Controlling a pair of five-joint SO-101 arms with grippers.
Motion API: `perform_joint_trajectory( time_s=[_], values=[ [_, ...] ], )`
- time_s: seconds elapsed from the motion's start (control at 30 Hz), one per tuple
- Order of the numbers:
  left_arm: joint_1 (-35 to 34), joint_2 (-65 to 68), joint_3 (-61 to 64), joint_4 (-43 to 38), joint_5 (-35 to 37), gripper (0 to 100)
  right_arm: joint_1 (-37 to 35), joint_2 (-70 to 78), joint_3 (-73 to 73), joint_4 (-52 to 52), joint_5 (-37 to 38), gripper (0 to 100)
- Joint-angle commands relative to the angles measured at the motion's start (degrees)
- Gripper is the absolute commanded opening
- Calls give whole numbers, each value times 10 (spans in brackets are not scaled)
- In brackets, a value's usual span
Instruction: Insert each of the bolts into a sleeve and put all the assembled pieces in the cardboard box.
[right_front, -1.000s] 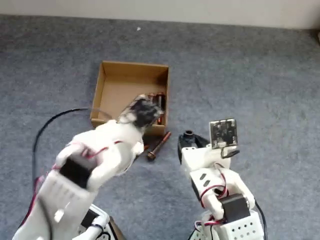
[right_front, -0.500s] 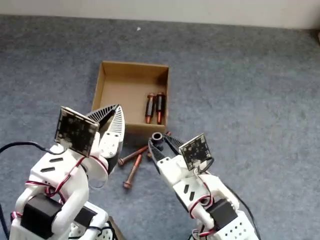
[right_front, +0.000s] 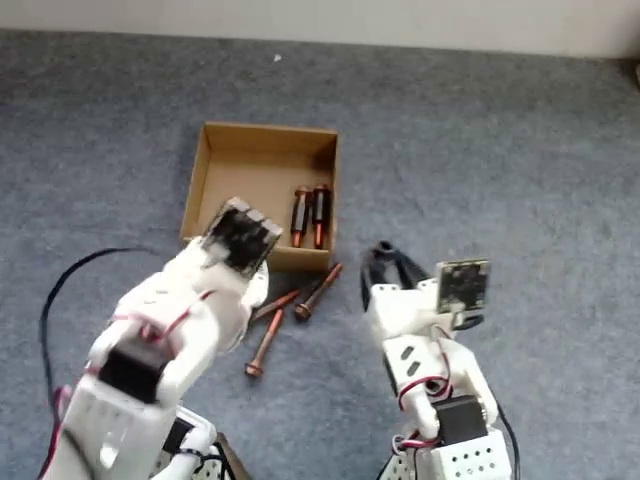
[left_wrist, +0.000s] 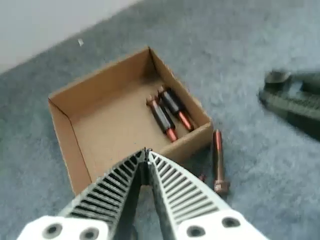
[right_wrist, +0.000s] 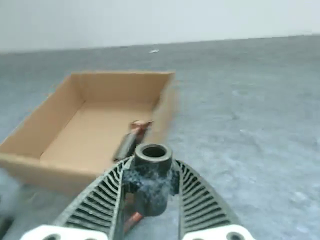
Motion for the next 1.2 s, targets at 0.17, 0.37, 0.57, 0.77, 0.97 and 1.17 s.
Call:
perform_joint_trajectory(
  time_s=[0.17, 0.37, 0.57, 0.77, 0.97, 1.17],
  values=[
    [1, 352, -166, 73, -18, 30, 98, -7, -9, -39, -49, 4],
    [27, 459, -216, 112, -16, 204, 159, -7, -11, -70, -76, 4],
    [101, 545, -218, 43, 11, 188, 164, -7, -11, -70, -76, 4],
    [109, 693, -307, 2, 39, 189, 164, -7, -9, -70, -76, 4],
    [115, 820, -399, 2, 82, 168, 164, -7, -7, -70, -74, 4],
    [156, 843, -407, 2, 79, 18, 164, -7, -7, -70, -74, 4]
  ],
)
